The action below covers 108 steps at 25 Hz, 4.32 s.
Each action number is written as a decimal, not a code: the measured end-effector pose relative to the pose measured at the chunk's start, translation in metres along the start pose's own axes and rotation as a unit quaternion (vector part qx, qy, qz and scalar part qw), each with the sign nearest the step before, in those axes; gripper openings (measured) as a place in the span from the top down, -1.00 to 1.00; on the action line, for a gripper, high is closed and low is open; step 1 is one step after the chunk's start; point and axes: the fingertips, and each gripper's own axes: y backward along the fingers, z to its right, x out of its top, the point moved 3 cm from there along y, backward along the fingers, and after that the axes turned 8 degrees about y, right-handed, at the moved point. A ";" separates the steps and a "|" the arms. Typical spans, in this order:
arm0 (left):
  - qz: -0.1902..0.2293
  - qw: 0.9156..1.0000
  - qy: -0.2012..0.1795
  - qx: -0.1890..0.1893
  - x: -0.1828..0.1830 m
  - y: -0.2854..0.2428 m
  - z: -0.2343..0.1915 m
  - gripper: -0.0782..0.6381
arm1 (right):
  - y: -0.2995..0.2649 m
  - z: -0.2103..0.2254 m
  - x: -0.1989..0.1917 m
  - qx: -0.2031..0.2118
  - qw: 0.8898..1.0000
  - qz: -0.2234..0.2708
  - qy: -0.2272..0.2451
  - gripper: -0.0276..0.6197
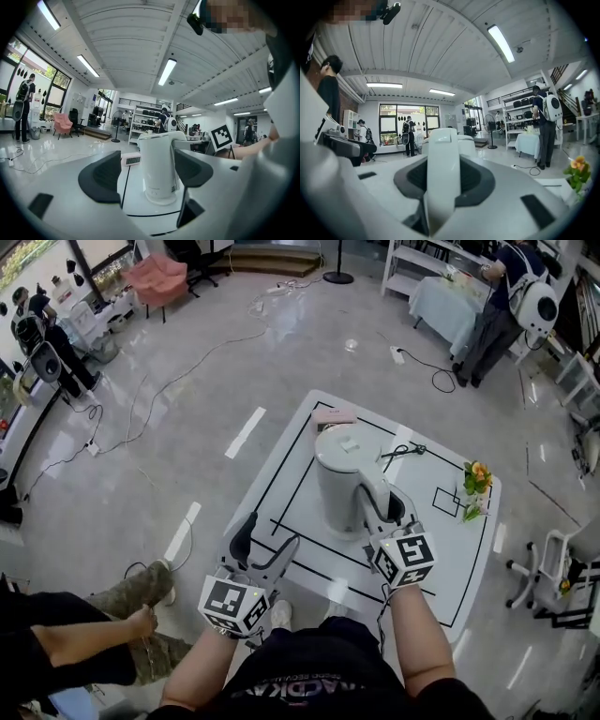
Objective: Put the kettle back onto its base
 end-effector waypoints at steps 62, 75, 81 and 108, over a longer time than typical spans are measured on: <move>-0.025 0.998 0.013 -0.054 -0.019 -0.006 0.013 -0.19 | 0.068 -0.030 -0.041 -0.081 0.996 0.040 0.024 0.55; -0.033 0.997 0.006 -0.073 -0.021 -0.008 0.020 -0.19 | 0.074 -0.033 -0.050 -0.086 0.996 0.033 0.013 0.55; -0.041 0.995 0.002 -0.090 -0.022 -0.005 0.027 -0.19 | 0.078 -0.038 -0.053 -0.089 0.996 0.021 0.013 0.55; -0.095 0.958 -0.016 -0.269 -0.049 0.003 0.087 -0.19 | 0.175 -0.067 -0.034 -0.227 0.974 -0.001 0.016 0.39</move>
